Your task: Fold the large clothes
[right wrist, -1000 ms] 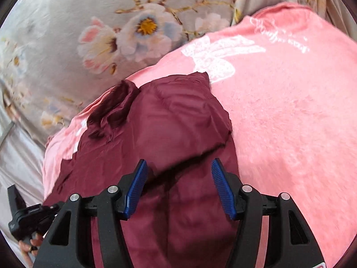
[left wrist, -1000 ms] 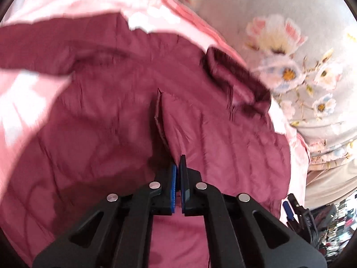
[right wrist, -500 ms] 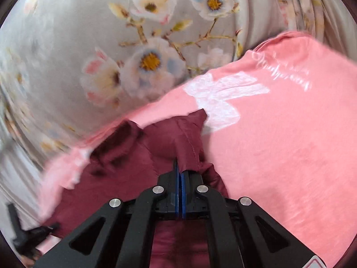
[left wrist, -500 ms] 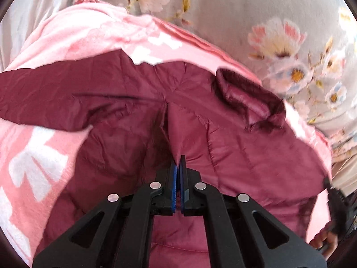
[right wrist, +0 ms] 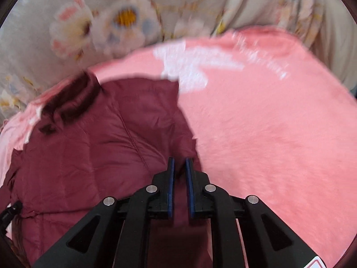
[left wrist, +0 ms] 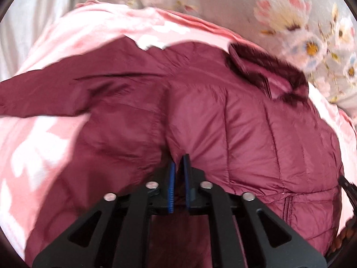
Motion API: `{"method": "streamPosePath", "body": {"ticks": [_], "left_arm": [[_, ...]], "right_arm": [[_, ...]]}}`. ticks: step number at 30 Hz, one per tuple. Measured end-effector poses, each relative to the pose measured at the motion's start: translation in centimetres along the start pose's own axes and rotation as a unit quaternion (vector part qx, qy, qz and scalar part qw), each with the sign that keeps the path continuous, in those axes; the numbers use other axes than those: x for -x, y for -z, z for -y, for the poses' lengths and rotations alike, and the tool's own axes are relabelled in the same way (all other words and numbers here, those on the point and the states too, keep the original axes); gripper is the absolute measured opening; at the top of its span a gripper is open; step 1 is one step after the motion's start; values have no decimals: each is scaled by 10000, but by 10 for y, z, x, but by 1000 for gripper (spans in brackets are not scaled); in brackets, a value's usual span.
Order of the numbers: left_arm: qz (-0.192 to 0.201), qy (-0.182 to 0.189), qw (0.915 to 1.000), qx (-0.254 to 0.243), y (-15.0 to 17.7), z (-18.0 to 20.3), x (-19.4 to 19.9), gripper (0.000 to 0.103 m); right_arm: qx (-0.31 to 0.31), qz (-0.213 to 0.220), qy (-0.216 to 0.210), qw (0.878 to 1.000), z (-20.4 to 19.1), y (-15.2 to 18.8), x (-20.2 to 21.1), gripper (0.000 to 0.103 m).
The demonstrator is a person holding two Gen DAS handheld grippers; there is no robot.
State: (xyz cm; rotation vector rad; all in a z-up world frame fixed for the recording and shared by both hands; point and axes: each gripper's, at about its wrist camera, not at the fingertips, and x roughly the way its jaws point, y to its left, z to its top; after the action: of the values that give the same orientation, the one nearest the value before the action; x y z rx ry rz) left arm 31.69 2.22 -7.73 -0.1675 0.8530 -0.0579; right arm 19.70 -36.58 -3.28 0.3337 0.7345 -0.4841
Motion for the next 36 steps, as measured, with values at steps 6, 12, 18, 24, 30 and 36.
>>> {"method": "streamPosePath", "body": {"ticks": [6,12,18,24,30,36], "left_arm": [[556,169,9976,364,-17,0,51,25],[110,189,9997,-47,-9,35,17,25],[-195,102,9997,48,16,30,-11,24],[-4,-83,9998,-199,24,38,-13,24],[8,217,9998,40,21,26,-8,25],[582,467,9915,1061,1,-72,50,63]], "right_arm": [[674,475,-774,9936,-60,10,48,14],[1330,-151,-1228,9834,-135,36,15,10],[1361,-735,-1096,9819,-138,57,-12,7],[1478,-764,-877,9822,-143,68,-18,4],[1534,-725,-807,9822,-146,67,-15,4],[1714,-140,-986,9801,-147,88,64,12]]}}
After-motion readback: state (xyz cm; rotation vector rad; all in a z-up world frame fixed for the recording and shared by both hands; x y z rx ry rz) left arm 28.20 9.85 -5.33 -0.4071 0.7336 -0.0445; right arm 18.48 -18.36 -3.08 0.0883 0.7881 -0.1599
